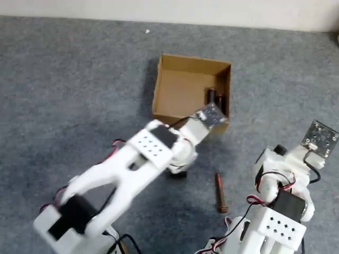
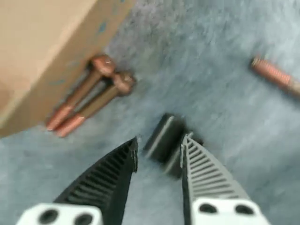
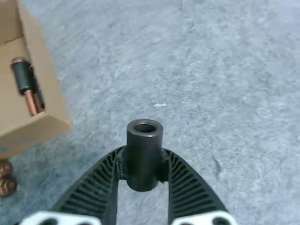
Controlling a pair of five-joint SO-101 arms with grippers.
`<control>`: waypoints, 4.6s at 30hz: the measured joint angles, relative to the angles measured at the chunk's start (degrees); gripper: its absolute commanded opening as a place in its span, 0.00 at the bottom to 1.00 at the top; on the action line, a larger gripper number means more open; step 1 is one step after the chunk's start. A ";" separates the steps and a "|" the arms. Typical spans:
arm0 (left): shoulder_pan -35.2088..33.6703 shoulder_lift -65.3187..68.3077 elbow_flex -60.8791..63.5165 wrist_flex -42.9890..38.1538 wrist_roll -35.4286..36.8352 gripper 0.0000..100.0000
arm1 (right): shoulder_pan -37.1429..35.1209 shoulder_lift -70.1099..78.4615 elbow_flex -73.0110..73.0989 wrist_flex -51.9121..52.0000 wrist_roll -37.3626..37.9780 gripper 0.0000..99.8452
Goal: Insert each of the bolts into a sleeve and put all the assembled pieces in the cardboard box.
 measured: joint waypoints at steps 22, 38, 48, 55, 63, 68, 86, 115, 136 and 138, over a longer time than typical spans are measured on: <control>15.65 19.60 -16.70 -2.55 48.97 0.17 | 1.32 0.00 0.00 0.00 -0.09 0.00; 17.05 19.43 -4.48 -15.21 50.02 0.00 | 1.32 0.00 0.00 0.00 -0.09 0.00; 17.41 19.34 -4.48 -15.21 50.11 0.01 | 1.32 0.00 0.00 0.00 -0.09 0.00; 17.41 19.08 -4.48 -15.21 50.11 0.01 | 1.32 0.00 0.00 0.00 -0.09 0.00; 13.19 9.41 -3.69 -9.32 50.02 0.01 | 1.32 0.00 0.00 0.00 -0.09 0.00; 5.63 1.14 -3.69 -5.45 52.22 0.01 | 1.32 0.00 0.00 0.00 -0.09 0.00; -24.79 -3.43 8.26 -3.25 66.20 0.15 | 1.32 0.00 0.00 0.00 -0.09 0.00; -40.44 -4.22 -2.02 10.02 0.97 0.02 | 1.32 0.00 0.00 0.00 -0.09 0.00; -35.60 -4.22 -2.29 10.02 -56.09 0.20 | 1.32 0.00 0.00 -0.62 -0.09 0.00; -33.76 -3.08 -2.29 10.02 -56.62 0.20 | 1.32 0.00 0.00 -2.02 -0.09 0.00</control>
